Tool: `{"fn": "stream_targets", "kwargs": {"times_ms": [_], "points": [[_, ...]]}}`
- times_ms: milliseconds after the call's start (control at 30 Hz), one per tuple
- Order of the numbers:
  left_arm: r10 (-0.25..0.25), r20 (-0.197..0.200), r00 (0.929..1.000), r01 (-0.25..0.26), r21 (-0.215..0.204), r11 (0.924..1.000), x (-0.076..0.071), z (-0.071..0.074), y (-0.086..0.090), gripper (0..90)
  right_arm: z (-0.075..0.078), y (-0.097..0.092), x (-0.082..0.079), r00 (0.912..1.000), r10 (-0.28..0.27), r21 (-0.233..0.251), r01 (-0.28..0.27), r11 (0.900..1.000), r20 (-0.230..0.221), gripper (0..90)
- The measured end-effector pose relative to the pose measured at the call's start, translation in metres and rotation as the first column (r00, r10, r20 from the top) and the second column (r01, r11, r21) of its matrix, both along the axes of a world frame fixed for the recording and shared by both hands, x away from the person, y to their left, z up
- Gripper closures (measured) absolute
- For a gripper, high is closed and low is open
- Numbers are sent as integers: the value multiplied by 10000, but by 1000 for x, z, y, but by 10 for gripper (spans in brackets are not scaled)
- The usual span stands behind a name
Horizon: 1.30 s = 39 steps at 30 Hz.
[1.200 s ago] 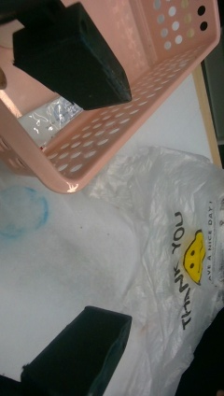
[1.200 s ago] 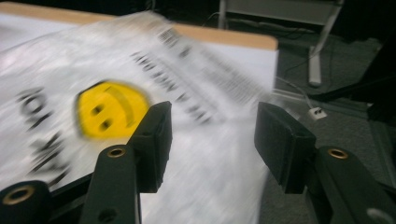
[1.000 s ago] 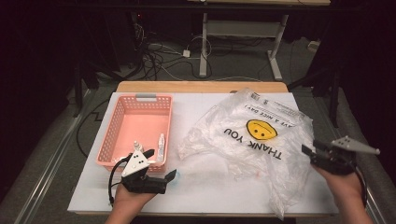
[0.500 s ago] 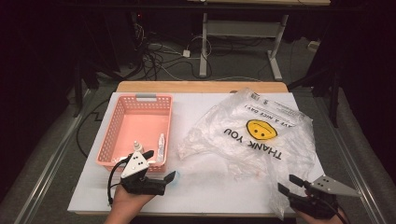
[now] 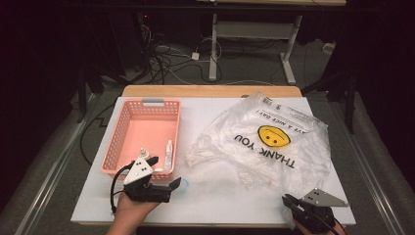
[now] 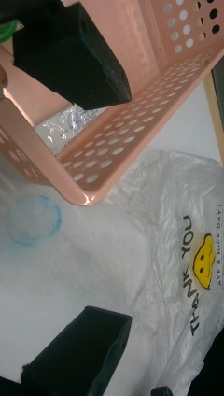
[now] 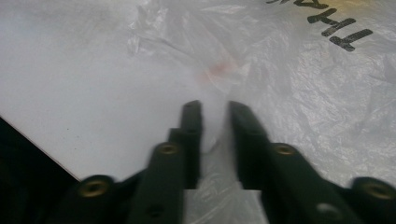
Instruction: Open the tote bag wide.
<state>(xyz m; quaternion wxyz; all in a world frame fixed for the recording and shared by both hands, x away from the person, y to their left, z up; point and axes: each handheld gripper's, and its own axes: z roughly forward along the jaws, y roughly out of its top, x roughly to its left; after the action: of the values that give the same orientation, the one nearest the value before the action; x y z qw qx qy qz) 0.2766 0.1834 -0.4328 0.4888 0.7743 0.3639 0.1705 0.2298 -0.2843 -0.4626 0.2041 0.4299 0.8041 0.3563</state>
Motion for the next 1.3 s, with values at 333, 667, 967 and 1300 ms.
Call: {"fn": "stream_targets", "kwargs": {"times_ms": [333, 667, 967, 1300], "points": [[-8, 3, 10000, 8, -92, 10000, 0, 1, -1, 0, 3, 28, -7, 9927, 1205, 541, -1209, 9912, 97, 900], [79, 6, 10000, -79, -56, 10000, 1, 2, -3, 0, 21, 24, -2, 9880, 1330, 1655, -1444, 9756, 781, 499], [280, -107, 9996, -279, 127, 9995, 2, 1, -7, 0, 32, 29, 44, 9799, 1527, 1861, -1751, 9668, 1285, 174], [384, -53, 9992, -383, 152, 9992, 1, 2, -6, 0, 34, 49, 84, 9743, 1769, 1345, -1956, 9714, 1395, 1]]}}
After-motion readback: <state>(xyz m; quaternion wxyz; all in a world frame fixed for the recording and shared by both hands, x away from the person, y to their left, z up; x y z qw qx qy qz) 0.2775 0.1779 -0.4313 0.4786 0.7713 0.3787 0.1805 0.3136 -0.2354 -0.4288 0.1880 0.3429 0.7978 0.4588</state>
